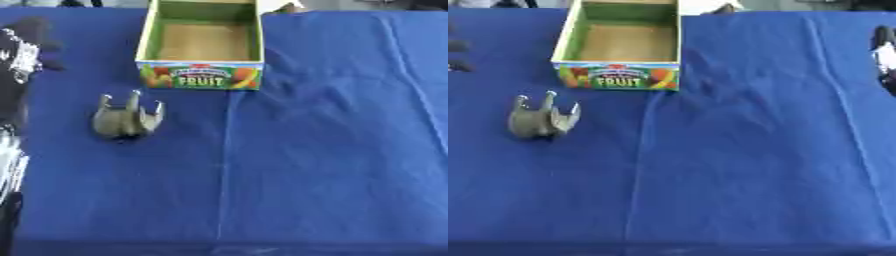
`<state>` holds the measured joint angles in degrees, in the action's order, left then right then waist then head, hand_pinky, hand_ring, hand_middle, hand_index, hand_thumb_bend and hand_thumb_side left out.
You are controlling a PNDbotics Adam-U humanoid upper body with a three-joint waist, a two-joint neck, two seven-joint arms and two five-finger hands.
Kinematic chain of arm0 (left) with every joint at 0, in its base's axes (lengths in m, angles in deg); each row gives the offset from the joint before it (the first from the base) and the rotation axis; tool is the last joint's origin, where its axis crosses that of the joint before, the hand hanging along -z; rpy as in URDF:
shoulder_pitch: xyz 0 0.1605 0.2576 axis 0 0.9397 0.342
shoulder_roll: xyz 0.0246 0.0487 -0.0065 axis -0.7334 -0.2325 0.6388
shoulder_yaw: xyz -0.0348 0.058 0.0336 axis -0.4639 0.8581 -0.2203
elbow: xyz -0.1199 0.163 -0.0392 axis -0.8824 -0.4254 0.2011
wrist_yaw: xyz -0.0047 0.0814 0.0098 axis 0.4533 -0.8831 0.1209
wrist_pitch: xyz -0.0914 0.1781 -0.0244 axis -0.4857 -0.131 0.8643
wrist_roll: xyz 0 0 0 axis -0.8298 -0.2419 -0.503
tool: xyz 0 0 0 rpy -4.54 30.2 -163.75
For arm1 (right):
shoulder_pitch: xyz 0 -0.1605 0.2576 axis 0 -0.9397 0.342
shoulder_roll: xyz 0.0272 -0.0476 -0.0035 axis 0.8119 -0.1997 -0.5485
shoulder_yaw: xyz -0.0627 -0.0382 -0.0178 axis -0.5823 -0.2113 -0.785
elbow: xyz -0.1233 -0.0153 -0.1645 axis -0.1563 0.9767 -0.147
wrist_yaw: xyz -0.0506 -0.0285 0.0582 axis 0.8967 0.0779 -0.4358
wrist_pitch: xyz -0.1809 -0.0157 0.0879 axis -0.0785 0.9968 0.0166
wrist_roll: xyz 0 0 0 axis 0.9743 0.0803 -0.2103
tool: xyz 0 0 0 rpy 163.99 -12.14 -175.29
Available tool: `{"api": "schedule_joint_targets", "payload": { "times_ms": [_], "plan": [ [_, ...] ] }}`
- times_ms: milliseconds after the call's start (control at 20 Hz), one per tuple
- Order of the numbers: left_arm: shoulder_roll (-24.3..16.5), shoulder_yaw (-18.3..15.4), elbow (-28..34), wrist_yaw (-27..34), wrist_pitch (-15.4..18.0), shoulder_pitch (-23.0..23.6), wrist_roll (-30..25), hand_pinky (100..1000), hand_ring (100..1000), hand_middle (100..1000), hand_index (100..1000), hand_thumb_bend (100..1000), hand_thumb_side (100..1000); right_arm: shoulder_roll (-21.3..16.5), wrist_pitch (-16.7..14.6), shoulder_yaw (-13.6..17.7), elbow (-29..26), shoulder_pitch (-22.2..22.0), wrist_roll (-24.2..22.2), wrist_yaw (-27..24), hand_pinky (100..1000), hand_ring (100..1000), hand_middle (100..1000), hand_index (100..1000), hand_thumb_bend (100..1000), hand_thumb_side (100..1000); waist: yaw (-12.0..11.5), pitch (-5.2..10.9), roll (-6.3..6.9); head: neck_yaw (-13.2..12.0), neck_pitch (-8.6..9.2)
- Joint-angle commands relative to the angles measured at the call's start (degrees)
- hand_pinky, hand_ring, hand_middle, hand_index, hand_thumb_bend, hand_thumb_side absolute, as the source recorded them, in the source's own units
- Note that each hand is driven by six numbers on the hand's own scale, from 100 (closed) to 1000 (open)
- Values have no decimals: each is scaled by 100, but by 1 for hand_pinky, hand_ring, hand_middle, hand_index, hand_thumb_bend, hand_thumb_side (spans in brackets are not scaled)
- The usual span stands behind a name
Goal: Pick up objects on the table and place them in the box.
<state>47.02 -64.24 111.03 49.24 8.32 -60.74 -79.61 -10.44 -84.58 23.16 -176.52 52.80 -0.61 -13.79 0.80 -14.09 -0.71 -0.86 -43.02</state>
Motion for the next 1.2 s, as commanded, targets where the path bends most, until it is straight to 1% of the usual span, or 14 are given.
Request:
{"api": "schedule_joint_targets", "payload": {
  "times_ms": [50, 250, 350, 400, 450, 500, 550, 600, 700, 850, 900, 950, 1050, 1200],
  "plan": [
    [-234, 20, 84, -141, 27, -103, -92, 576, 716, 738, 807, 505, 711, -99, -13, 68, -85, 38, -22, 32, 571, 694, 667, 802, 328, 256, -1, 88, 3, -10, 29],
    [-337, 54, 99, -302, 54, -146, -208, 580, 720, 739, 809, 516, 684, -99, -14, 67, -86, 39, -38, 36, 571, 694, 667, 802, 328, 257, 2, 93, 0, -15, 34],
    [-420, 75, 112, -440, 79, -179, -286, 587, 726, 742, 811, 565, 639, -99, -14, 66, -85, 38, -44, 37, 571, 694, 667, 803, 328, 257, 6, 95, -3, -8, 33],
    [-486, 95, 122, -569, 101, -201, -359, 596, 732, 745, 814, 590, 596, -101, -14, 66, -85, 38, -48, 38, 572, 694, 667, 803, 329, 257, 9, 97, -5, -4, 35],
    [-569, 123, 133, -744, 128, -229, -469, 600, 734, 746, 816, 601, 571, -102, -15, 65, -85, 38, -52, 39, 571, 694, 667, 803, 329, 257, 12, 98, -6, -2, 37],
    [-659, 153, 143, -947, 156, -263, -602, 610, 737, 747, 820, 634, 517, -104, -14, 64, -83, 37, -56, 39, 571, 694, 667, 803, 329, 257, 15, 101, -7, 0, 36],
    [-760, 188, 151, -1188, 187, -305, -767, 612, 737, 746, 819, 642, 504, -106, -12, 62, -81, 36, -60, 39, 571, 694, 667, 803, 329, 257, 17, 103, -7, 0, 38],
    [-867, 232, 155, -1427, 219, -350, -947, 621, 733, 741, 814, 667, 467, -107, -11, 60, -80, 37, -65, 39, 572, 694, 667, 803, 329, 259, 22, 106, -5, -1, 43],
    [-1084, 330, 152, -1975, 306, -466, -1383, 636, 724, 737, 811, 701, 436, -107, -11, 55, -78, 40, -74, 38, 571, 694, 667, 803, 331, 258, 30, 113, 0, -4, 50],
    [-1372, 501, 126, -2838, 472, -695, -2039, 651, 720, 729, 809, 719, 392, -106, -10, 45, -74, 39, -88, 36, 571, 694, 667, 803, 331, 261, 52, 122, 8, -11, 60],
    [-1434, 548, 120, -3053, 527, -764, -2196, 656, 708, 715, 797, 730, 353, -105, -10, 44, -73, 39, -91, 35, 571, 694, 667, 803, 331, 261, 58, 125, 10, -15, 61],
    [-1514, 616, 104, -3270, 594, -854, -2367, 658, 705, 711, 793, 732, 340, -104, -10, 40, -71, 39, -97, 34, 571, 695, 667, 803, 331, 261, 67, 129, 11, -21, 63],
    [-1632, 746, 36, -3610, 733, -1022, -2686, 665, 697, 702, 785, 733, 306, -105, -10, 33, -70, 41, -108, 33, 571, 695, 667, 803, 331, 262, 86, 135, 10, -33, 70],
    [-1748, 900, -103, -3910, 957, -1210, -3112, 675, 693, 696, 780, 749, 278, -107, -9, 29, -66, 40, -120, 32, 571, 695, 667, 803, 332, 262, 110, 140, 12, -48, 74]
  ]
}}
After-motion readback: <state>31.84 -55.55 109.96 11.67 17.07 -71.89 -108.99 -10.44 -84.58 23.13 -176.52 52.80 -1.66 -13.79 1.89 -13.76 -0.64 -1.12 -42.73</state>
